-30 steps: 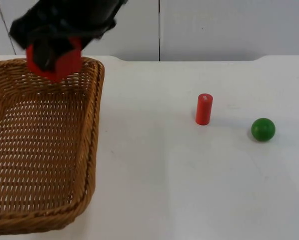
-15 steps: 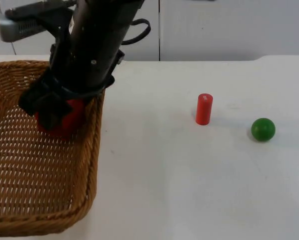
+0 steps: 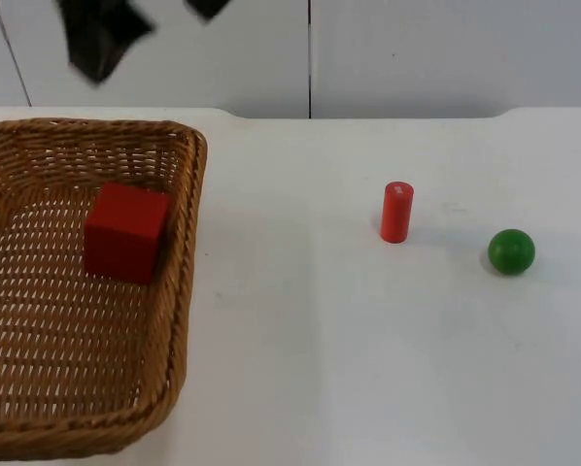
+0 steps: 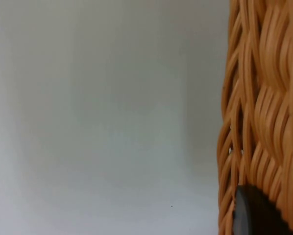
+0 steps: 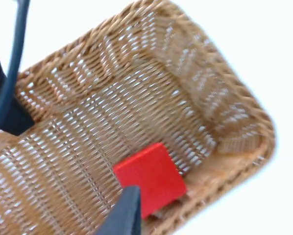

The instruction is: Pick up the basket with the left hand and place the object to the left of the red cylinder into the basket with the right hand.

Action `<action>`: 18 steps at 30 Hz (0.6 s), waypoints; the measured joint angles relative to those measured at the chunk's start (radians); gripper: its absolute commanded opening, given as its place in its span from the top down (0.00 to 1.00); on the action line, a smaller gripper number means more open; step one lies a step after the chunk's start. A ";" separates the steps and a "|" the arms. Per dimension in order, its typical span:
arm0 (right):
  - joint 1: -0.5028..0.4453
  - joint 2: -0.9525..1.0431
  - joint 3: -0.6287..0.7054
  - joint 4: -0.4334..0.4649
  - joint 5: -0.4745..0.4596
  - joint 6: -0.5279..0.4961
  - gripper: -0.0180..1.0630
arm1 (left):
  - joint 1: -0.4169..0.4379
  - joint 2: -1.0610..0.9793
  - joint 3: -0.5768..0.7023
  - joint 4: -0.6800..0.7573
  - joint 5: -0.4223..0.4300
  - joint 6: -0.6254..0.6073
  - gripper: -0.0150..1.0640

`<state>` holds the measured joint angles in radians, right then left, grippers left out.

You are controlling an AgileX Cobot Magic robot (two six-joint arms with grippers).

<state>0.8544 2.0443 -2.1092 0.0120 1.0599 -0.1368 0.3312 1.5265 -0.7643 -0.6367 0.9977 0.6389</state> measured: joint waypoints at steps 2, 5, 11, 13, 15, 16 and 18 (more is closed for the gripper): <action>-0.018 -0.087 0.047 -0.004 0.009 0.029 0.13 | 0.000 0.000 0.000 0.000 0.000 0.002 0.99; -0.033 -0.162 0.126 -0.012 0.006 0.038 0.13 | 0.000 0.000 0.000 0.000 0.000 0.002 0.99; -0.052 -0.377 0.440 -0.012 -0.066 0.055 0.13 | 0.000 0.000 0.000 0.000 0.000 0.002 0.99; -0.052 -0.488 0.595 -0.012 -0.103 0.057 0.13 | 0.000 0.000 0.000 0.000 0.000 0.002 0.99; -0.052 -0.534 0.655 -0.012 -0.117 0.060 0.13 | 0.000 0.000 0.000 0.000 0.000 0.002 0.99; -0.052 -0.581 0.713 -0.012 -0.132 0.066 0.13 | 0.000 0.000 0.000 0.000 0.000 0.002 0.99; -0.052 -0.619 0.768 -0.012 -0.142 0.069 0.13 | 0.000 0.000 0.000 0.000 0.000 0.002 0.99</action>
<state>0.8026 1.4257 -1.3416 0.0000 0.9176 -0.0679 0.3312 1.5265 -0.7643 -0.6367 0.9977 0.6404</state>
